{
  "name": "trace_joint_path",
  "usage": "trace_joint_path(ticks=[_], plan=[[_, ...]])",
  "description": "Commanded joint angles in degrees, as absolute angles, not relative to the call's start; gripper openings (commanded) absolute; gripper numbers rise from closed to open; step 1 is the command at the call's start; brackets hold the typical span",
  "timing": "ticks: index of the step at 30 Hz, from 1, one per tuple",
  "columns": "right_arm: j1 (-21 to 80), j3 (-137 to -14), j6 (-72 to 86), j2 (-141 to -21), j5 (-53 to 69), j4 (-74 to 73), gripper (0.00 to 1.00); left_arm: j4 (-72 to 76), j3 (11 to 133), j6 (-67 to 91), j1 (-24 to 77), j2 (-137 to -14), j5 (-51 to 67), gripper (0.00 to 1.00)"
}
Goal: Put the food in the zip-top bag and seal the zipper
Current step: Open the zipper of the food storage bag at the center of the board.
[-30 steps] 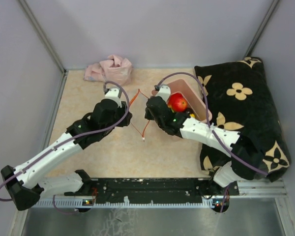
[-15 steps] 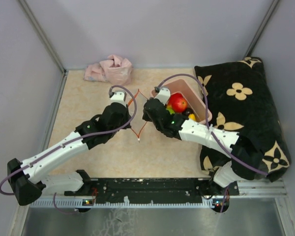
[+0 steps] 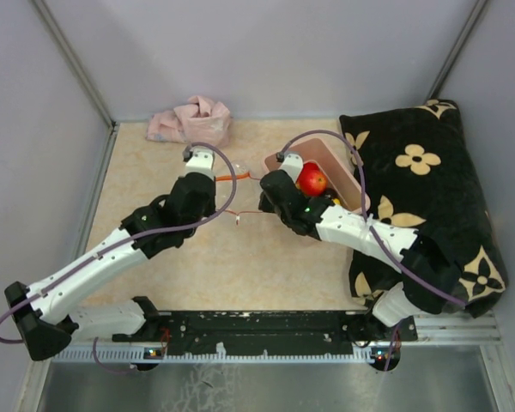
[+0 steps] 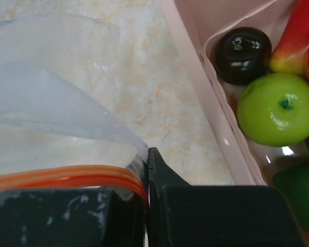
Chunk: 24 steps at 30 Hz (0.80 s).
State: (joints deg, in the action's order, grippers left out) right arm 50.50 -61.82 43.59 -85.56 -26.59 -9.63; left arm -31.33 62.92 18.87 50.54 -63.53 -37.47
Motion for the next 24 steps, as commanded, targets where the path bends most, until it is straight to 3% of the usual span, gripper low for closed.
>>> trace_joint_path(ticks=[1, 6, 14, 21, 24], plan=[[50.1, -62.0, 39.9, -85.2, -24.3, -8.4, 0.0, -31.9, 66.3, 10.5, 50.8, -64.3, -37.4, 0.0], [49.6, -62.0, 37.5, -85.6, -20.1, -6.1, 0.01, -29.3, 67.9, 3.6, 50.3, -66.8, -30.9, 0.0], [49.3, -62.1, 33.6, -82.1, -16.1, -3.3, 0.22, -31.6, 73.9, -1.0, 50.2, -73.8, -29.9, 0.0], [47.4, -60.7, 33.8, -79.7, -13.6, -1.9, 0.27, -31.6, 73.0, -1.1, 50.2, -73.6, -30.6, 0.0], [47.3, -59.7, 34.1, -78.8, -11.8, -0.5, 0.34, -33.6, 73.3, 0.4, 50.1, -74.2, -32.8, 0.0]])
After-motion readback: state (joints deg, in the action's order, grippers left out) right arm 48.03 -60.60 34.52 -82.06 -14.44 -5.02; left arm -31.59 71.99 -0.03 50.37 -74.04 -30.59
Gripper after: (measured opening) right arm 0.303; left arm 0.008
